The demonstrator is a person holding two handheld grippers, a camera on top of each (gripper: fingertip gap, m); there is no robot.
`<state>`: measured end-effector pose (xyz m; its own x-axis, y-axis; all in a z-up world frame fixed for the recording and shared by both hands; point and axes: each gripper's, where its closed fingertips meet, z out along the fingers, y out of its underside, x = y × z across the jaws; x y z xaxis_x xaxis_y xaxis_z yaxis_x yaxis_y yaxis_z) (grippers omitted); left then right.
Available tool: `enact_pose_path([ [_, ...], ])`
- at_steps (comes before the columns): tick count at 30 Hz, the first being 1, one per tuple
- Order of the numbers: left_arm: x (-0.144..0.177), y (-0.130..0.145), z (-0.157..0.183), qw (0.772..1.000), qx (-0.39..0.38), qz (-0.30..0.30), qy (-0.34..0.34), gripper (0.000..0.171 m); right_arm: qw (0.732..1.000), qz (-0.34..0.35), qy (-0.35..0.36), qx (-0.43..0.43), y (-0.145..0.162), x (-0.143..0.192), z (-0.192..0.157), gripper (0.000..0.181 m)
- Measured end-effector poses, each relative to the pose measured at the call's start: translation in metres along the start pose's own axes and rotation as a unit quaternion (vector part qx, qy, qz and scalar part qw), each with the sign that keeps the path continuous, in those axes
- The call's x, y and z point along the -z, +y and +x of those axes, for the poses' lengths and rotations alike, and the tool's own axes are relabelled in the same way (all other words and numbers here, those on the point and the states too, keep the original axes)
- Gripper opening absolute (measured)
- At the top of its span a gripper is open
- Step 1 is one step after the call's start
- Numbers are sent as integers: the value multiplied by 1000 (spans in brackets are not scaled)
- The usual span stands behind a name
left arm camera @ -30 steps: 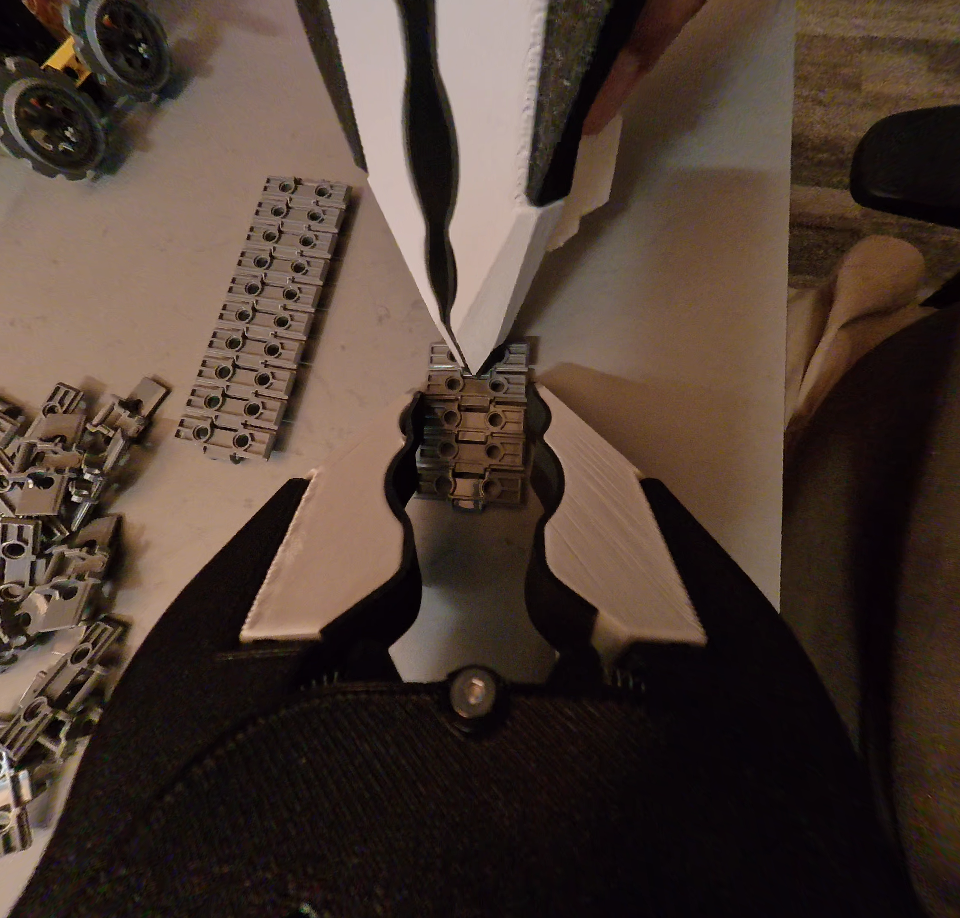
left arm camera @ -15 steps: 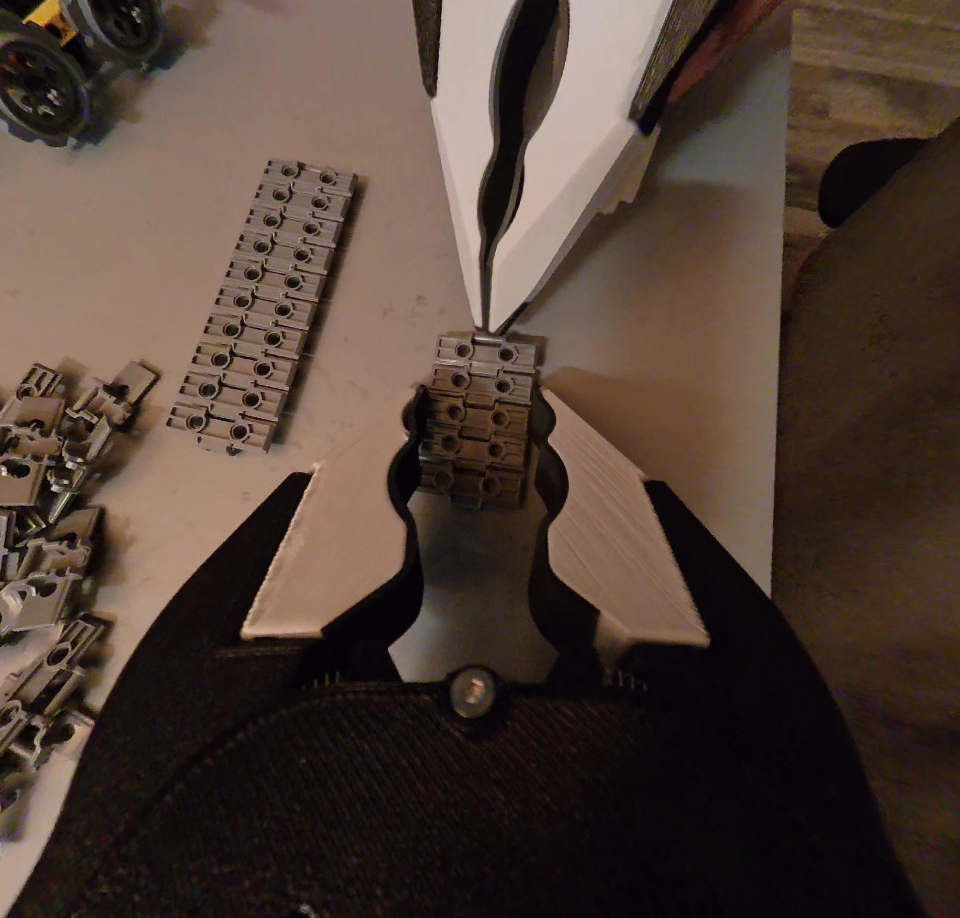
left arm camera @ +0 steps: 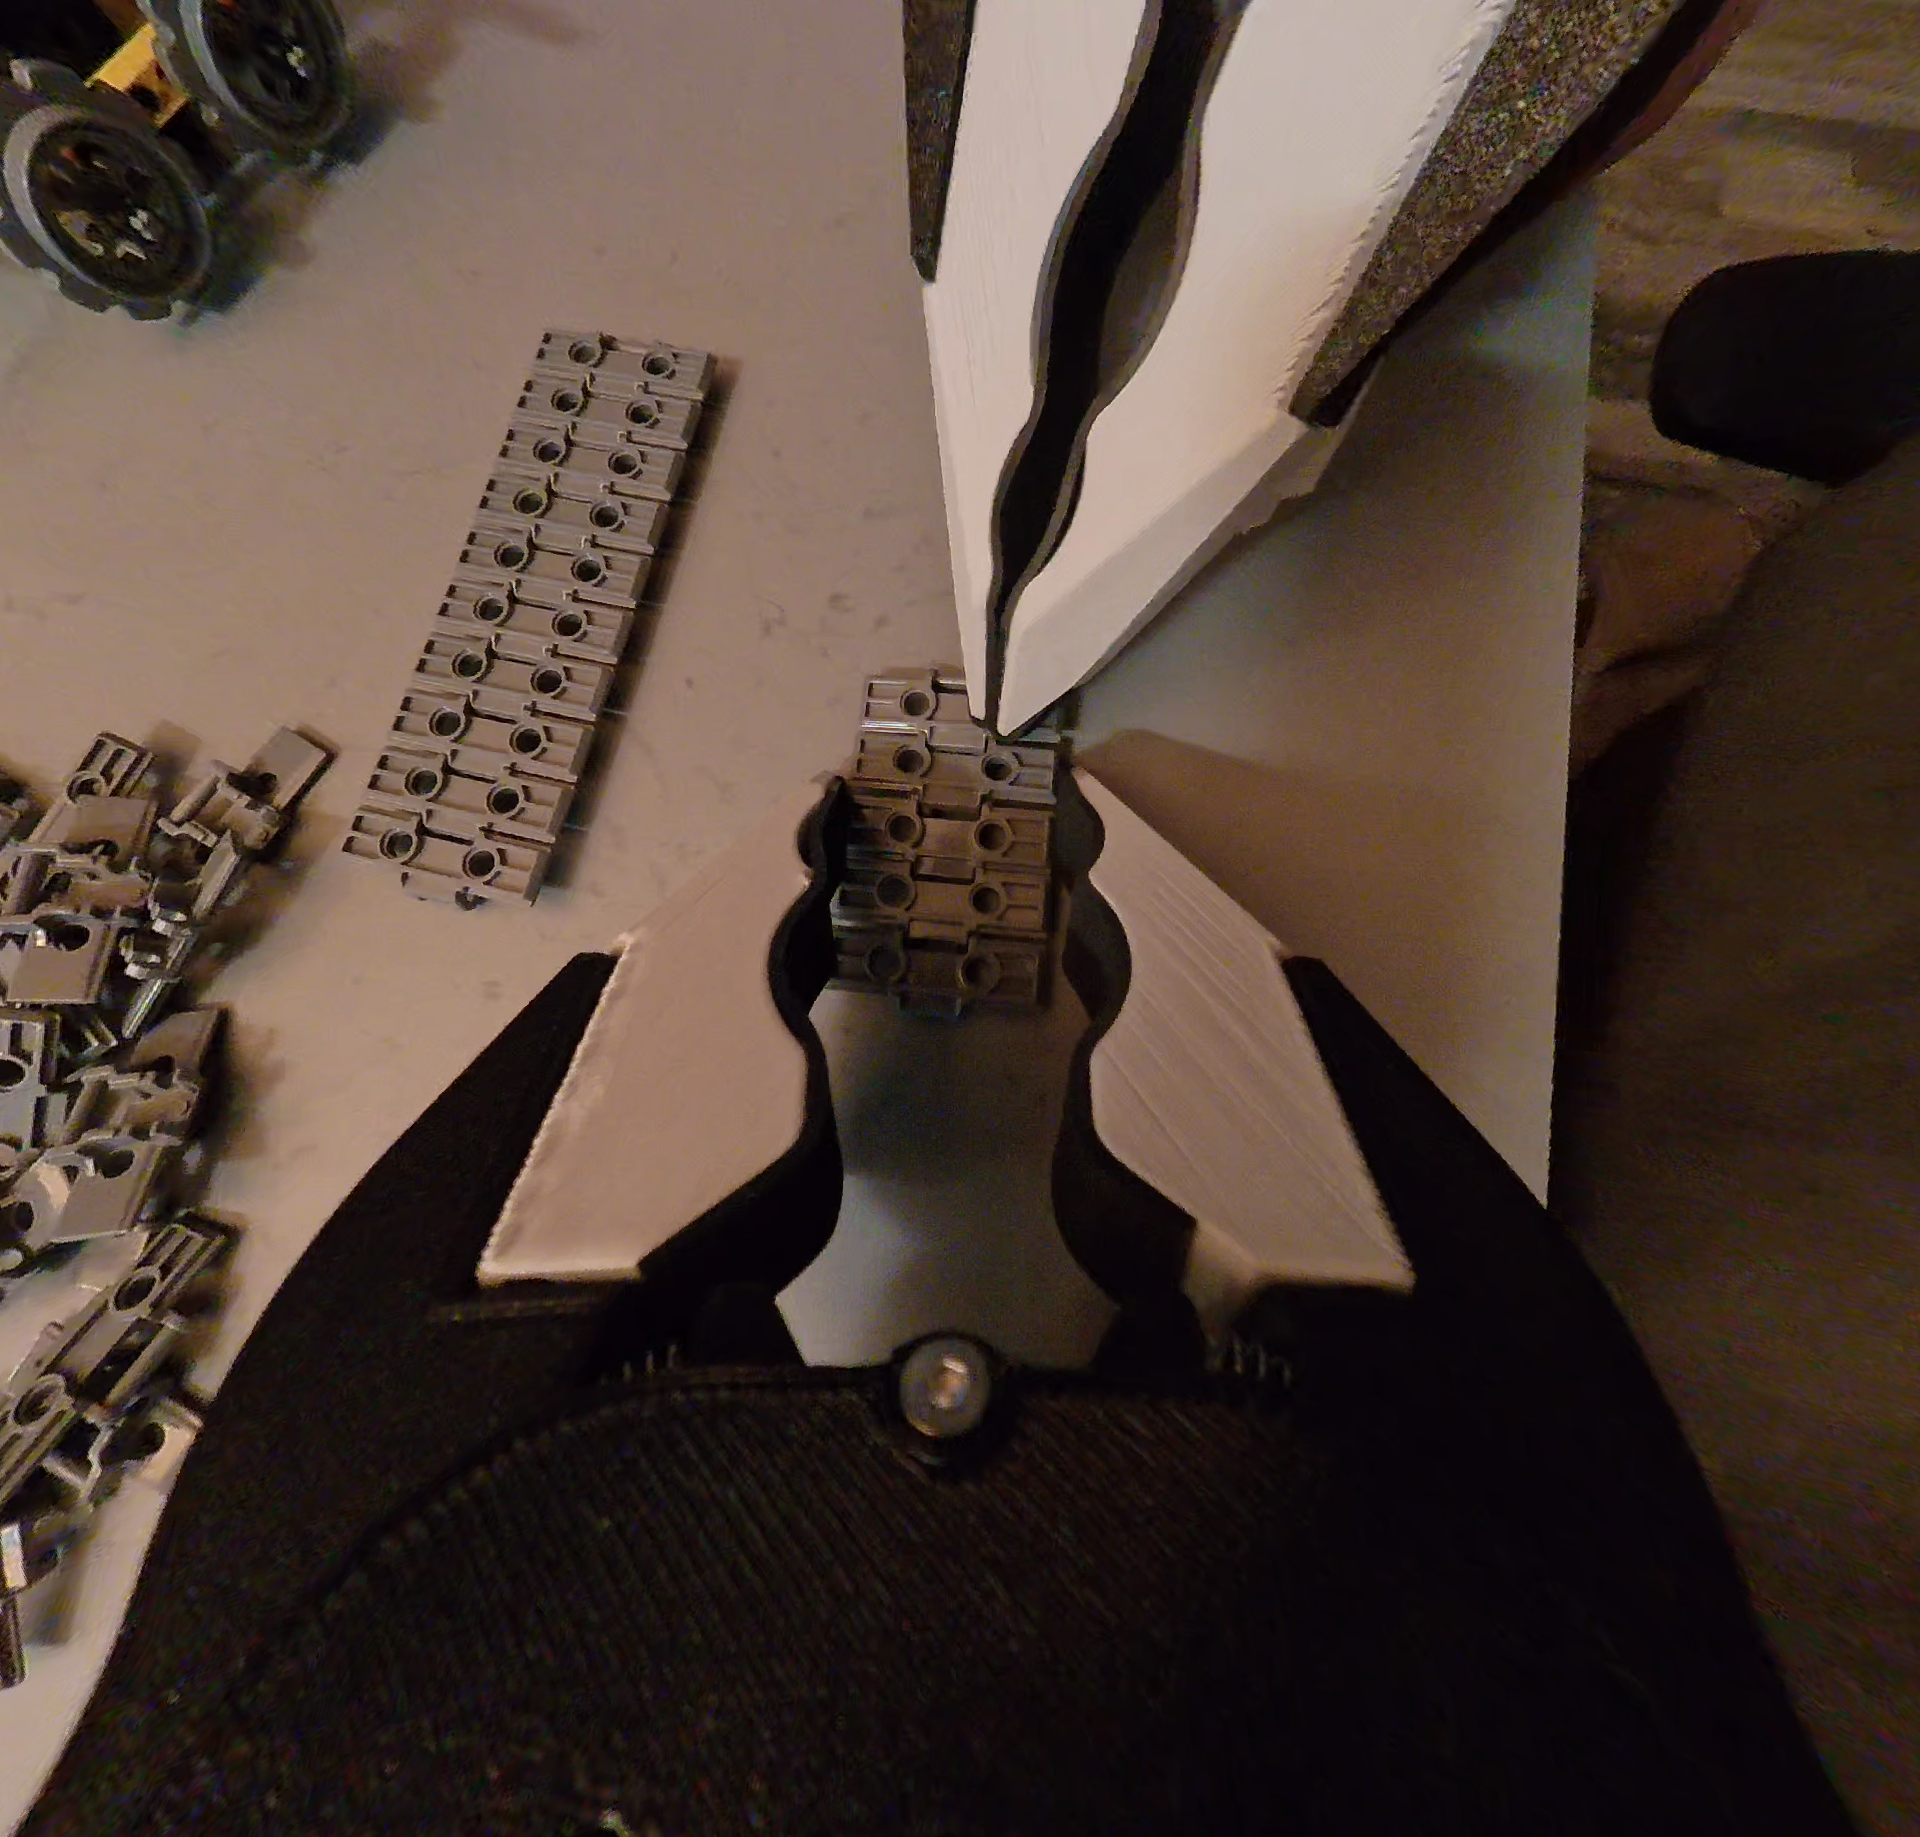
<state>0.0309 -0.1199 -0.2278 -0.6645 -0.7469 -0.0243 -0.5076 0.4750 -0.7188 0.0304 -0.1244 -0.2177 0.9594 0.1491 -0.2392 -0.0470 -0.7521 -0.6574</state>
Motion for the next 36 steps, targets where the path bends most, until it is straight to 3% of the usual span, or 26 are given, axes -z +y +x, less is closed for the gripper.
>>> enact_pose_path([
  [4, 0, 0, 0, 1000, 7, 0, 8, 38, 999, -25, -25, -37, 1, 0, 0, 0],
  [11, 0, 0, 0, 1000, 8, 0, 9, 38, 996, -80, -34, -16, 2, -2, 0, 0],
  [20, 1, 0, 0, 1000, 11, 0, 11, 39, 997, -41, 24, 53, 0, 0, 0, 0],
  [23, 3, 1, 1, 1000, 16, 1, 20, 59, 998, 39, 33, 45, -12, 13, 2, 21],
  [29, 32, -8, -16, 998, 35, 42, -17, 60, 979, 172, 102, 32, -29, 47, 27, 47],
  [32, 58, -16, -46, 993, 49, 63, -89, 64, 971, 173, 161, 39, -26, 51, 48, 53],
  [36, 95, -35, -89, 972, 76, 106, -196, 79, 955, 218, 200, 15, -45, 50, 70, 83],
])
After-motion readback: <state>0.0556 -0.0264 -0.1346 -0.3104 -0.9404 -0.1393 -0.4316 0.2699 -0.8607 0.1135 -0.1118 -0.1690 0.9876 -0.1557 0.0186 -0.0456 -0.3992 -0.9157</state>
